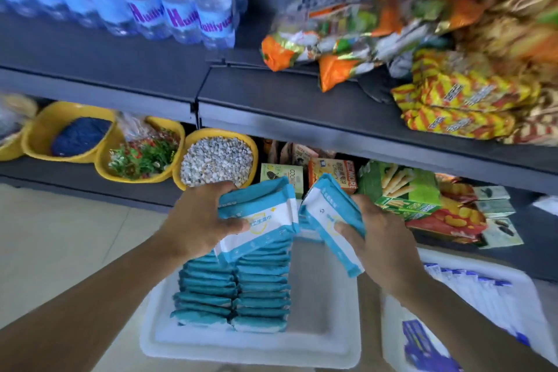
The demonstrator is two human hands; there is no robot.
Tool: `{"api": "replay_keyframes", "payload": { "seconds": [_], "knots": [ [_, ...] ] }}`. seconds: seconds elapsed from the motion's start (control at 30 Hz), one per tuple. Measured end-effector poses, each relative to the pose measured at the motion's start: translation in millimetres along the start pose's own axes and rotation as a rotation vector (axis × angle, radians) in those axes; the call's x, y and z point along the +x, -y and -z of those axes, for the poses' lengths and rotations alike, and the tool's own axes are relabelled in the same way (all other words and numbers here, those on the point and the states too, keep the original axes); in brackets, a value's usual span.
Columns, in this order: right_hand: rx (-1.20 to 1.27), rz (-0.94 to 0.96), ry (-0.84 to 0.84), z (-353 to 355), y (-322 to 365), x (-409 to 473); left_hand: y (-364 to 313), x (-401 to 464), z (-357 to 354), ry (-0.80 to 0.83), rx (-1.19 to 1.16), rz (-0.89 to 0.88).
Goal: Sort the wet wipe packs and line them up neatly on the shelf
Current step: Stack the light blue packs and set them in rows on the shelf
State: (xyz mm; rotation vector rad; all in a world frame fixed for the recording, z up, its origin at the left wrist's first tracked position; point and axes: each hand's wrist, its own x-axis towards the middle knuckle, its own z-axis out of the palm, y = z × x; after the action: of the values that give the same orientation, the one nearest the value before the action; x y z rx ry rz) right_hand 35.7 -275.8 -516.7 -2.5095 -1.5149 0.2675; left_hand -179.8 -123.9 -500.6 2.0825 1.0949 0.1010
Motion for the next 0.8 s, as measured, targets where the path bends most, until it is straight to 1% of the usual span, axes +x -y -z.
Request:
{"api": "replay_keyframes", "payload": {
  "seconds": [0.1,0.2,0.4,0.57,0.7,0.8],
  "knots": [
    [-0.001,0.040,-0.039,78.9,26.9,-0.3,-40.4,-20.3,60.0,-0.080,0.024,-0.030],
    [-0.015,0.088,-0.068,158.7,55.2,-0.7,-78.4,-40.7,120.8,-0.139,0.052,-0.098],
    [-0.015,0.130,-0.236,298.9,106.1,1.6,-155.9,-76.4,237.9,-0.237,0.115,-0.239],
    [0.047,0.175,-0.395,391.1,131.6,6.3,-219.5,-91.3,317.1,-0.350,0.160,-0.329],
    [0.010,0.186,-0.473,449.3,140.7,19.3,-265.0,-93.1,365.8,-0.417,0.166,-0.383],
    [0.022,0.198,-0.501,486.2,142.5,35.6,-292.2,-88.9,394.0,-0.469,0.187,-0.405]
  ]
}}
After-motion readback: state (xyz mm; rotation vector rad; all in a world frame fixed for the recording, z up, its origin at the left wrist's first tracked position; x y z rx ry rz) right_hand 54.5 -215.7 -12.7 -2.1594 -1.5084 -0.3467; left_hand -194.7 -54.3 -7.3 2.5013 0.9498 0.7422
